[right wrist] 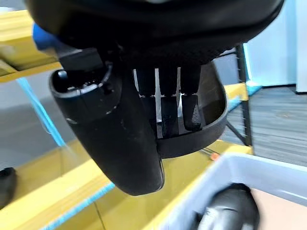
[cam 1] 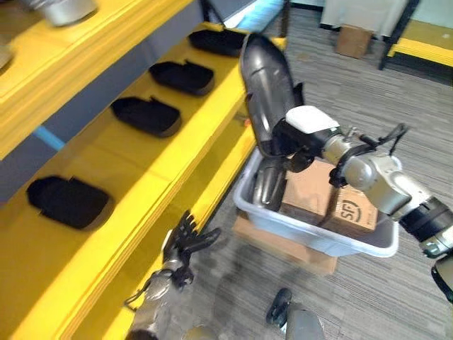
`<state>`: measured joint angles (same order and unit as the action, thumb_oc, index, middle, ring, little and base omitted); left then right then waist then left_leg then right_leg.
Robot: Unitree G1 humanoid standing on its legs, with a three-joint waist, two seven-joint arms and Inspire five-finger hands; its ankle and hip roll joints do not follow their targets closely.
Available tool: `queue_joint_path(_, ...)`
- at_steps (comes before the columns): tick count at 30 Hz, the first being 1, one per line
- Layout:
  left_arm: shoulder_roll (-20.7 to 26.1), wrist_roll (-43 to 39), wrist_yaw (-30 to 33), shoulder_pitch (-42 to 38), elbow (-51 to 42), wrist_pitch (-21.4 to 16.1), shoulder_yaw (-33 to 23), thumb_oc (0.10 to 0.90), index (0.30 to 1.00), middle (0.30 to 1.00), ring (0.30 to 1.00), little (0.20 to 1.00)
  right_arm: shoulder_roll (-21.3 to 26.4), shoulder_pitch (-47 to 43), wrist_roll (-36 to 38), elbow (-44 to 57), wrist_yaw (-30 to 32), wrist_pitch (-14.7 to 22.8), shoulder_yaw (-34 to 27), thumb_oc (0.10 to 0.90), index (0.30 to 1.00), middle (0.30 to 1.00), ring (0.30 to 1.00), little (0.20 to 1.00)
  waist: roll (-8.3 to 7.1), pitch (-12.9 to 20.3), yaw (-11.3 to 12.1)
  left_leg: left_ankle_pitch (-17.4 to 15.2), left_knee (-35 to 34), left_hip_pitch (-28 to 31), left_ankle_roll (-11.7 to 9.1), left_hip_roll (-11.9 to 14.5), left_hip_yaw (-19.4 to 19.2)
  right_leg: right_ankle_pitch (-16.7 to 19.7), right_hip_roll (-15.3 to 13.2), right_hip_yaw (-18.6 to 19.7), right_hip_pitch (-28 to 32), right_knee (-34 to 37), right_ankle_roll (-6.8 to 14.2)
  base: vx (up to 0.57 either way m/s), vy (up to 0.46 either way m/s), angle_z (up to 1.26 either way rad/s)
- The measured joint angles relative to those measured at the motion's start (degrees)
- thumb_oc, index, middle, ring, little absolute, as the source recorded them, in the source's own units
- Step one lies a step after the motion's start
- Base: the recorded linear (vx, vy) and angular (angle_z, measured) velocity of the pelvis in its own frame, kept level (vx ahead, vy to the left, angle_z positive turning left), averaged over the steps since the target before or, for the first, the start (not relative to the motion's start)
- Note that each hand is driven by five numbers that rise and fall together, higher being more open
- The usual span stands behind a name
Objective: Move parts from the plastic box to the shelf.
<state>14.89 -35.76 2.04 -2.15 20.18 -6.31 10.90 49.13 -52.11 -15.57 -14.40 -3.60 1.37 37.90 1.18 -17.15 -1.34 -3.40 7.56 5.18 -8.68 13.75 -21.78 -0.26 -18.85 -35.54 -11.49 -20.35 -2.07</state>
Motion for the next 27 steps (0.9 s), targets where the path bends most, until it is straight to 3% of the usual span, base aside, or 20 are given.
queue_joint_path(3, 0.33, 0.12, 0.05, 0.87, 0.75, 0.27, -0.21, 0.9, 1.0, 1.0, 1.0, 1.0, -1.98, 1.05, 0.02, -1.8, 0.72, 0.16, -0.55, 0.4, 0.3, 0.3, 0.3, 0.3, -0.14, -0.04, 0.66, -2.42, 3.38, -3.41, 1.75, -3.28, 2.38, 2.02, -4.66, 0.1, -0.7, -0.95, 1.9, -0.04, 0.153, 0.42)
queue_joint_path(4, 0.81, 0.15, 0.14, 1.63, 0.93, 0.26, -0.74, 0.9, 1.0, 1.0, 1.0, 1.0, -2.19, 1.84, -0.01, -2.09, 0.67, 0.16, -0.54, 0.4, 0.3, 0.3, 0.3, 0.3, -0.22, -0.06, 1.83, -2.7, 3.49, -3.56, 1.9, -4.28, 2.84, 2.8, -5.53, 0.55, -0.4, -0.57, 2.92, -0.02, 0.153, 0.41)
queue_joint_path(5, 1.48, 0.17, -0.11, 2.54, 1.62, 0.18, -1.63, 0.9, 1.0, 1.0, 1.0, 1.0, -2.93, 2.52, -0.01, -2.42, 0.7, 0.13, -0.6, 0.4, 0.3, 0.3, 0.3, 0.3, -0.31, -0.05, 2.99, -3.56, 5.28, -4.21, 2.89, -4.78, 3.28, 3.68, -5.81, 0.98, 0.07, 0.3, 3.42, -0.01, 0.113, 0.13)
queue_joint_path(9, 4.61, 0.58, 0.23, 5.74, 2.34, 0.34, -3.25, 0.9, 1.0, 1.0, 1.0, 1.0, -4.8, 5.52, -0.1, -2.15, 0.49, 0.2, -0.67, 0.4, 0.3, 0.3, 0.3, 0.3, -1.54, -0.14, 4.0, -4.77, 7.68, -5.61, 4.23, -6.05, 5.49, 4.89, -7.48, 0.02, 2.25, 1.47, 4.69, 0.02, 0.109, 0.29)
queue_joint_path(16, 4.37, 2.39, -0.24, 6.77, 2.27, 0.5, -4.25, 0.9, 1.0, 1.0, 1.0, 1.0, -6.2, 7.49, -0.36, -2.09, 0.35, 0.06, -0.91, 0.4, 0.3, 0.3, 0.3, 0.3, -5.27, 0.01, 5.05, -4.48, 8.48, -7.1, 4.93, -6.94, 8.0, 5.99, -8.3, -1.9, 4.17, 2.38, 5.25, 0.03, 0.076, 0.22)
queue_joint_path(27, 4.38, 2.97, -0.26, 7.97, 1.68, 1.25, -5.48, 0.9, 1.0, 1.0, 1.0, 1.0, -7.3, 12.34, -2.52, -2.12, 0.3, -0.66, -5.6, 0.4, 0.3, 0.3, 0.3, 0.3, -6.9, 0.17, 6.67, -5.24, 11.43, -8.29, 6.1, -9.9, 12.35, 8.87, -10.34, -2.55, 8.66, 5.1, 7.02, 0.0, 0.119, 0.25)
